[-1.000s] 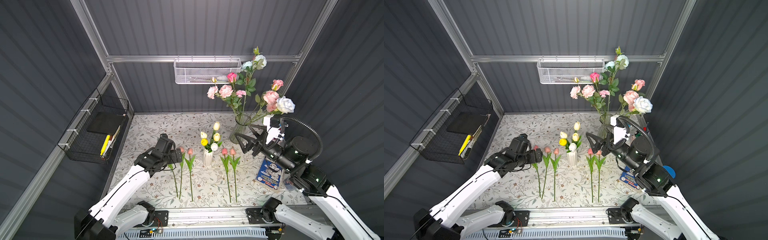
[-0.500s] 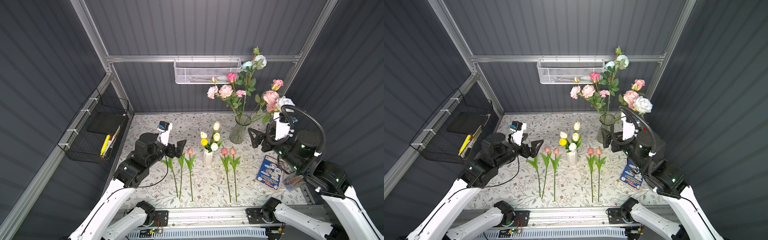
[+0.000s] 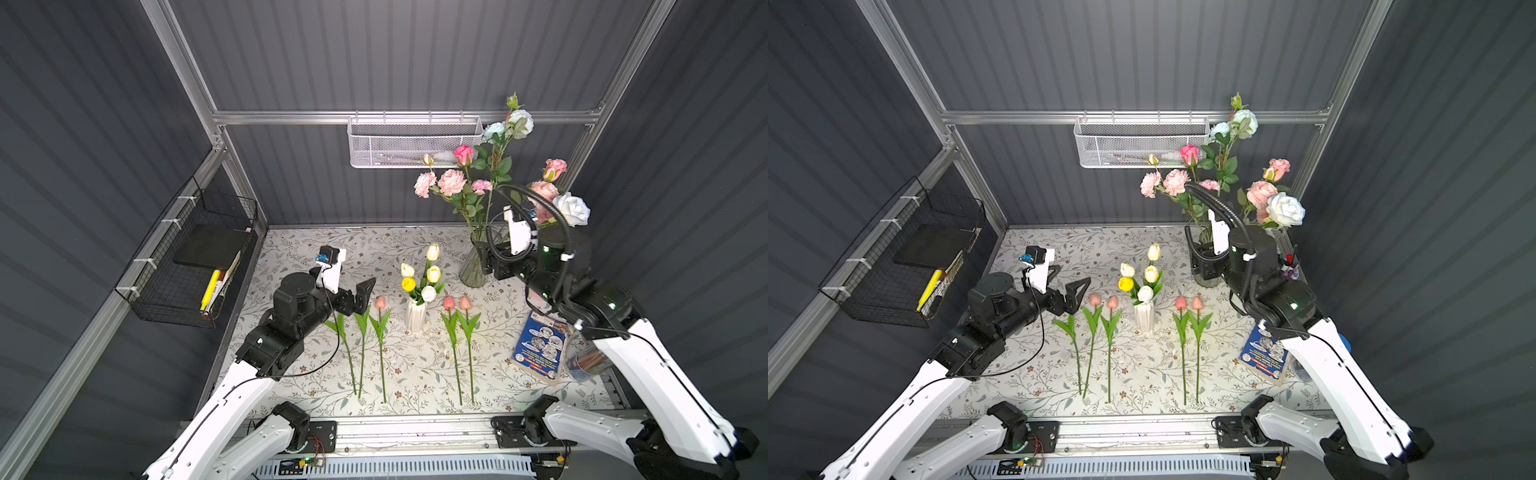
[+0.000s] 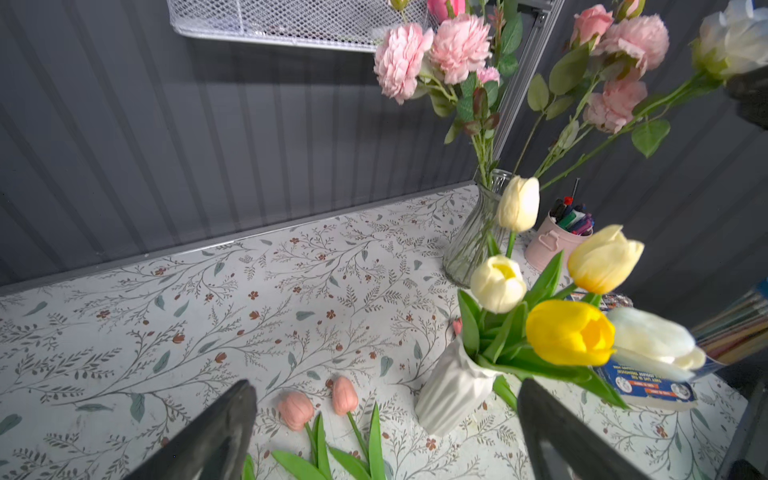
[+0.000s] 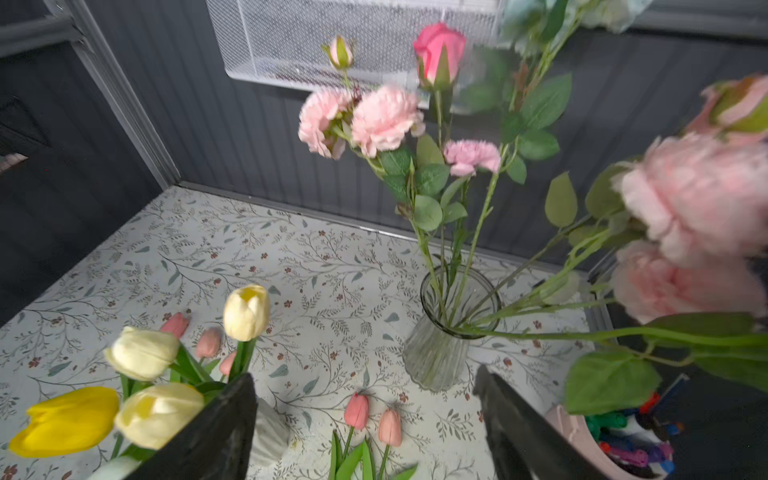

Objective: Pick out pink flowers from the vase
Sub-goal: Pick up the flower from the vase.

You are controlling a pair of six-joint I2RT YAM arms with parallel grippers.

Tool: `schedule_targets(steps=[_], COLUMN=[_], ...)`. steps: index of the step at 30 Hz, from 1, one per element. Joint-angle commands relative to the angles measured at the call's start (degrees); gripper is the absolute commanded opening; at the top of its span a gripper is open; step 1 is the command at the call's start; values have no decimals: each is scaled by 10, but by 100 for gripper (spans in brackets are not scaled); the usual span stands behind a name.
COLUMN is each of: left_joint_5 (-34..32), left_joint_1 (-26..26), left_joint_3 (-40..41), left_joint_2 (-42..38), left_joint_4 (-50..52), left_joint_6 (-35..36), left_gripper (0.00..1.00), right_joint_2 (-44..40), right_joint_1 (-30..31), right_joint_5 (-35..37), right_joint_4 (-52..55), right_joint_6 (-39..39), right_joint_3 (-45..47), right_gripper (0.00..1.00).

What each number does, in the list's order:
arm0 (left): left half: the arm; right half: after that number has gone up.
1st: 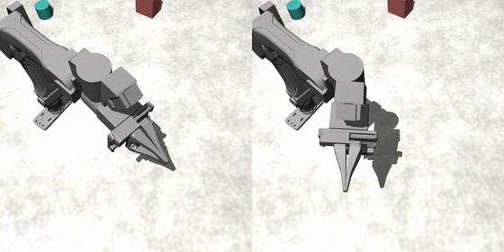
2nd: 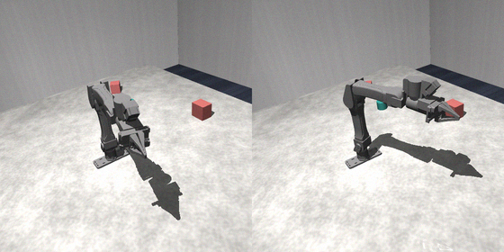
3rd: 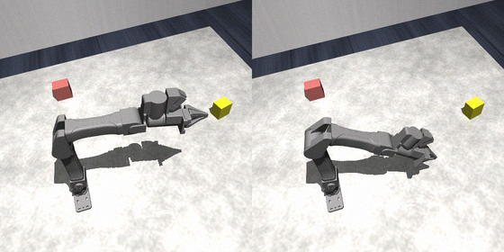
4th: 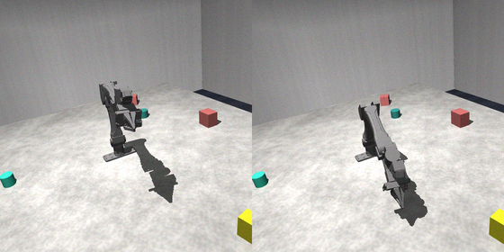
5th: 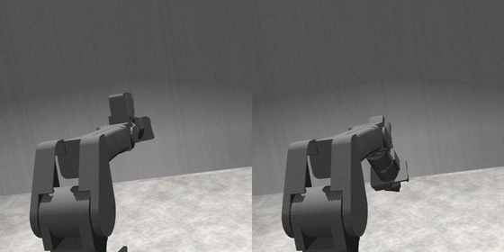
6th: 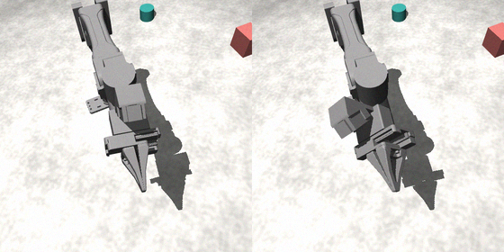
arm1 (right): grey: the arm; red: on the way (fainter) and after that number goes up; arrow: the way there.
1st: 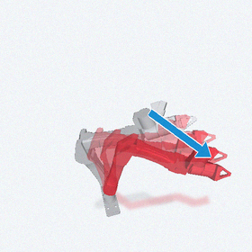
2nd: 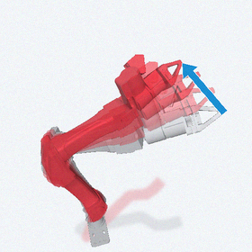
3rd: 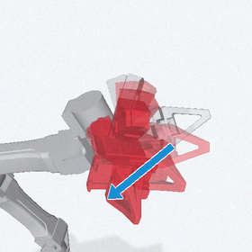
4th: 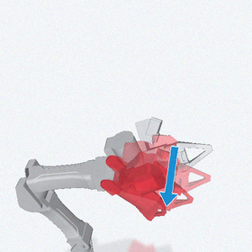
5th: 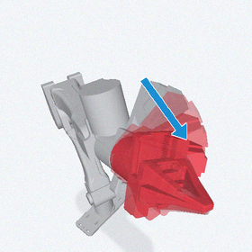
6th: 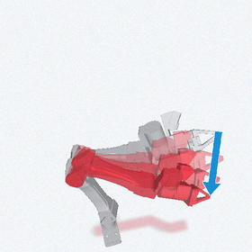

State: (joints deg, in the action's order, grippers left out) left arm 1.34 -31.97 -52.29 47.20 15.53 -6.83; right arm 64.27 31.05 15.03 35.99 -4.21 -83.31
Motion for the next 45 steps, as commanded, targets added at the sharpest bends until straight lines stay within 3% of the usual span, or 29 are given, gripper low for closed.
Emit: schedule_targets(steps=[1,4,9,17,23,30,45], left_joint_5=[25,26,21,8,2,-3,-23], left_joint_1=[-3,-3,-4,-26,-35,-40,-43], left_joint_3=[38,63,98,164,178,190,209], left_joint_2=[-24,-35,-58,-135,-152,-161,-182], left_joint_4=[-34,-50,-63,-83,-90,-102,-124], left_joint_6=[10,19,45,68,74,77,90], left_gripper=[99,99,99,99,99,99,99], right_joint_2=[37,86,134,183,169,143,208], right_joint_1=[-31,-64,-173,-182,-182,-184,-199], right_joint_5=[-32,-48,-210,-286,-308,-277,-258], right_joint_4=[-65,-97,-156,-176,-224,-395,-455], right_joint_6=[49,105,79,178,268,329,330], right_joint_3=[7,16,20,15,83,207,196], right_gripper=[75,70,61,58,51,56,53])
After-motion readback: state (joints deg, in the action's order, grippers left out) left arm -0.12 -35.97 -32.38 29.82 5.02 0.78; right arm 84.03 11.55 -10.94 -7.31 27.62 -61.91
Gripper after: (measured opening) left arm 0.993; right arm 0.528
